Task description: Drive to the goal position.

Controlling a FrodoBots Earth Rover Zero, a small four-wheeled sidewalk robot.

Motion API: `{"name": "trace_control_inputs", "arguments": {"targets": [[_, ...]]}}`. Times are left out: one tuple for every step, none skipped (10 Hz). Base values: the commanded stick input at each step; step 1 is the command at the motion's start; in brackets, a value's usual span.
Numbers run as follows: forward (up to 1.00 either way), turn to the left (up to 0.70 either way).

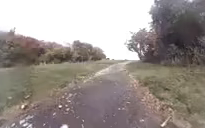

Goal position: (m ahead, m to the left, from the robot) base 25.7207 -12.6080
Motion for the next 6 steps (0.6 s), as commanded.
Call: {"name": "trace_control_inputs", "arguments": {"targets": [[0.00,0.00],[0.22,0.00],[0.67,0.00],[1.00,-0.02],[1.00,-0.10],[1.00,-0.19]]}}
